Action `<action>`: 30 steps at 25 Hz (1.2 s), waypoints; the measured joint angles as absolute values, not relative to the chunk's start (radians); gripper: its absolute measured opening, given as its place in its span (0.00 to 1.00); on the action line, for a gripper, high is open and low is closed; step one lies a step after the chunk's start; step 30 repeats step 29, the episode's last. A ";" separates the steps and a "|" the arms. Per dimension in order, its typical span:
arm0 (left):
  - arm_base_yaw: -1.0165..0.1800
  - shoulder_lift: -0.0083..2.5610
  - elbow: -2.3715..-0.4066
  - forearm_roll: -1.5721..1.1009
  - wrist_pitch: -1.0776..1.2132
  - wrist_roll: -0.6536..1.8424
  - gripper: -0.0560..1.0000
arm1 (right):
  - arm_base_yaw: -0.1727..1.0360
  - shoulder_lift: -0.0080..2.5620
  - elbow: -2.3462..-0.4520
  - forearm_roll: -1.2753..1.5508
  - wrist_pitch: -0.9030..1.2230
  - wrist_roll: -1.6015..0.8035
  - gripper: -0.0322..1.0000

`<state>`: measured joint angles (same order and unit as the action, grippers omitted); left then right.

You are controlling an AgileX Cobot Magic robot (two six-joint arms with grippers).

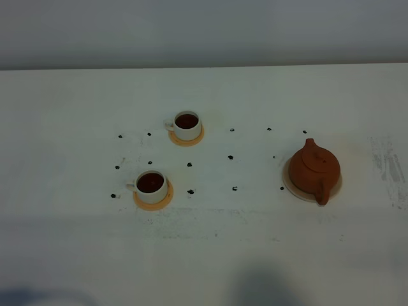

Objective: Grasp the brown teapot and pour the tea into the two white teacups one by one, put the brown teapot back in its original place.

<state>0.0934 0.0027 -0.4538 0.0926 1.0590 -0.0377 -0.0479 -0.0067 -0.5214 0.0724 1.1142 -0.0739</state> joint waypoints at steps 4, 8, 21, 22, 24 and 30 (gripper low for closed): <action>0.093 0.001 -0.454 0.093 1.059 -0.038 0.59 | -0.048 -0.007 -0.521 0.072 1.114 -0.074 0.52; 0.093 -0.004 -0.454 0.093 1.059 -0.038 0.59 | -0.048 -0.007 -0.521 0.072 1.114 -0.074 0.52; -0.005 -0.004 -0.454 0.094 1.058 -0.038 0.59 | -0.048 -0.007 -0.521 0.074 1.114 -0.074 0.52; -0.005 -0.004 -0.454 0.094 1.058 -0.038 0.59 | -0.048 -0.007 -0.521 0.075 1.114 -0.074 0.52; -0.005 -0.004 -0.454 0.094 1.058 -0.038 0.59 | -0.048 -0.007 -0.521 0.075 1.114 -0.074 0.52; -0.005 -0.004 -0.454 0.094 1.058 -0.038 0.59 | -0.048 -0.007 -0.521 0.076 1.114 -0.074 0.52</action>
